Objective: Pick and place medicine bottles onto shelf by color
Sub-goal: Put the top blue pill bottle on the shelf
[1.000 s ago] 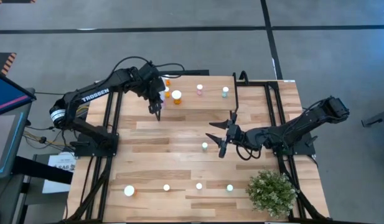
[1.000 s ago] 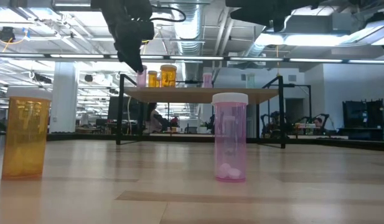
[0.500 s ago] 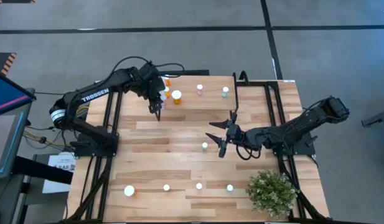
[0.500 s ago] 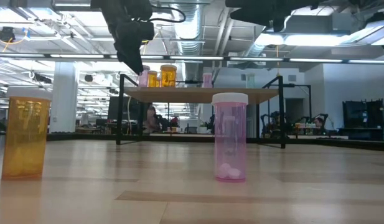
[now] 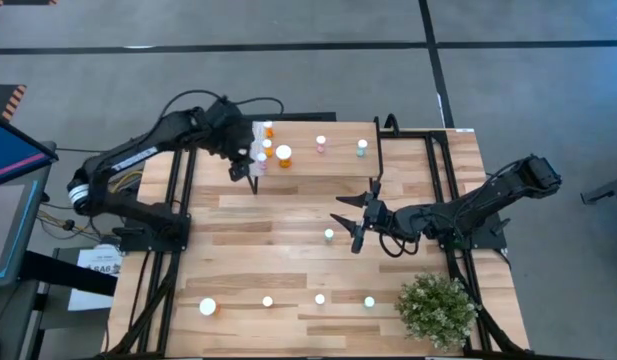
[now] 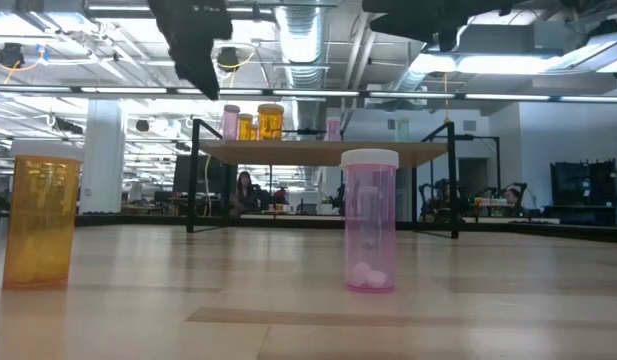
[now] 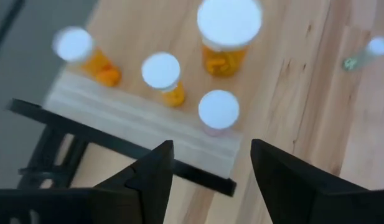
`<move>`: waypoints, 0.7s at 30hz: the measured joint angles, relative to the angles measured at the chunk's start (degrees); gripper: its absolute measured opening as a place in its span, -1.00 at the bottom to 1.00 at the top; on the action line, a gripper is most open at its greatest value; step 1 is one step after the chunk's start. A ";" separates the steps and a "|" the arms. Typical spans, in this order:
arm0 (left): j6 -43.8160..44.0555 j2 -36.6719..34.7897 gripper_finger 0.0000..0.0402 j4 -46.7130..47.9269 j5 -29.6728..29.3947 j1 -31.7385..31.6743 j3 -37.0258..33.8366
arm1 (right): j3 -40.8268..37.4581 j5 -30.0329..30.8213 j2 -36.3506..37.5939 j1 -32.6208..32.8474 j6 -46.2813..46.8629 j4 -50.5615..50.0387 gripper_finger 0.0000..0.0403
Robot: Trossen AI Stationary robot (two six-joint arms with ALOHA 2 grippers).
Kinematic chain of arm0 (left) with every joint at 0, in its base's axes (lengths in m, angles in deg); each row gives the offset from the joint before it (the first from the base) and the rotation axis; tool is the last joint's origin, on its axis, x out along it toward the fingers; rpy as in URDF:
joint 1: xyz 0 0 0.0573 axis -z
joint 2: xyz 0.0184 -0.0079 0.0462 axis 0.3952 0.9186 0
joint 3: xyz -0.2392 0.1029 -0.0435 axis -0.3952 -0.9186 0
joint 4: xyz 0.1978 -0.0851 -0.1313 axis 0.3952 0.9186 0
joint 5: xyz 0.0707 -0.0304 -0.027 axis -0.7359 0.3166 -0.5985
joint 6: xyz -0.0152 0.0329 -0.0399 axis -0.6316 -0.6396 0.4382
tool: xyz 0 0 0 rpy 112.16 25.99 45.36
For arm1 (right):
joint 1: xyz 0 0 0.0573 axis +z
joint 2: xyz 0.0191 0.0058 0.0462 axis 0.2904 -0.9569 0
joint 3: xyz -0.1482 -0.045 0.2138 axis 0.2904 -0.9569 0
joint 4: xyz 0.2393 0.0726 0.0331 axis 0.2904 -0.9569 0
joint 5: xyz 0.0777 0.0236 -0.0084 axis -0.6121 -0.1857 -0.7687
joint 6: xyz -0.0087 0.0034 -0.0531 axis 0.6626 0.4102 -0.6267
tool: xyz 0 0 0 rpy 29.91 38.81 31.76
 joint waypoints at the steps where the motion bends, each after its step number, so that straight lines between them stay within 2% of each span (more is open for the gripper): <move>1: 0.00 -1.38 0.01 -0.09 0.20 0.00 0.00 | 0.00 0.00 0.00 0.00 -0.01 -0.03 0.17; 5: 0.83 -7.53 0.01 -4.51 4.00 0.16 -2.02 | 0.00 0.00 0.00 0.00 0.33 -0.09 0.17; 9: 2.16 -15.33 0.01 -14.98 10.48 1.10 -9.63 | 0.00 0.00 0.00 0.08 0.92 -0.57 0.17; 14: 6.76 -25.85 0.01 -25.67 10.74 3.35 -20.87 | 0.00 -0.04 0.00 0.17 0.92 -0.78 0.17; 21: 13.59 -37.83 0.00 -41.39 10.74 9.66 -34.23 | 0.02 -0.15 0.00 0.15 2.97 -1.79 0.17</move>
